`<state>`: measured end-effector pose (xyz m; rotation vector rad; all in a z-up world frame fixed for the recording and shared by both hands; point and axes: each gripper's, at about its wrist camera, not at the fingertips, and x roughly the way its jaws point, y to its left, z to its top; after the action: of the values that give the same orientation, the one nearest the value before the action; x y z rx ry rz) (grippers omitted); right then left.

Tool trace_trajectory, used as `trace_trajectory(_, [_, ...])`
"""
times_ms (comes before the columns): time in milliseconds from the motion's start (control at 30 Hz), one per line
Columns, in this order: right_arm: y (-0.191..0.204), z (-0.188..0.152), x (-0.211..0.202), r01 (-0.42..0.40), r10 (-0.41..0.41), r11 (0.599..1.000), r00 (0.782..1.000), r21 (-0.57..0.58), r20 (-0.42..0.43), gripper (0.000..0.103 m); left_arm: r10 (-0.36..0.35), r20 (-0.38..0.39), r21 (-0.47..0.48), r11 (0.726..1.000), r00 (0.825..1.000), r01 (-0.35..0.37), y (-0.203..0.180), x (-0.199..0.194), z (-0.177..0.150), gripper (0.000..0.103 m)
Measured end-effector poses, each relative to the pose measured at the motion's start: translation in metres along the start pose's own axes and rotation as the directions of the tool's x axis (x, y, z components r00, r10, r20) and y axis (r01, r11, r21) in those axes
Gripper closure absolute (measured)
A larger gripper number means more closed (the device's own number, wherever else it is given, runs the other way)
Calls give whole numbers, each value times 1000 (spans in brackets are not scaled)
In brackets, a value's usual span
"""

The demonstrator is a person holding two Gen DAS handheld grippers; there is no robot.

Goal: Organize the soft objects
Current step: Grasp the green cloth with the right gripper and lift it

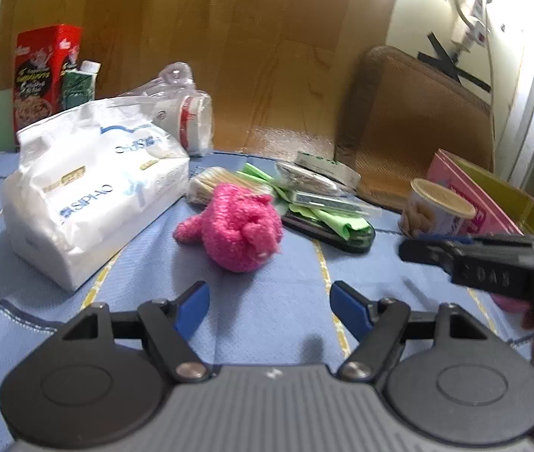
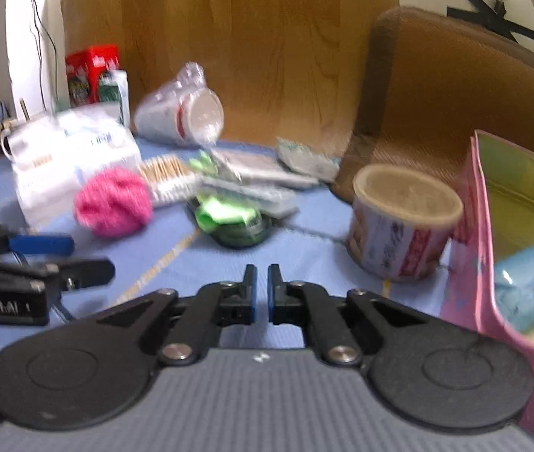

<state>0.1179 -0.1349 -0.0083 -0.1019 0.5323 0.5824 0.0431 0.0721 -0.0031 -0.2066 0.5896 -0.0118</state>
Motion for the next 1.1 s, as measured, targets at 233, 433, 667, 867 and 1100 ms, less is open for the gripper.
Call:
trace_trajectory(233, [20,26,39,-9,9,1000,1000,-12,5,53,0,-1,-2,1000,1000,-1,-1,1,1,30])
trace_trajectory(433, [40,21,51,96,-99,983,995,-153,-11,101,-5,-7,-2,1000,1000,5,0,2,1,30])
trace_trajectory(667, [14,-12,-14,51,-52,997,998,-53,-33,101,-25,-1,-4,1000,1000,25,1,1,0,30])
trace_trajectory(867, [3,-56,-95,46,-44,998,998,36,-40,101,-56,9,20,998,998,56,-2,-2,-2,30])
trace_trajectory(1100, [-21,-70,-135,66,-72,986,997,153,34,90,-152,-56,18,988,987,153,-13,-7,-6,32])
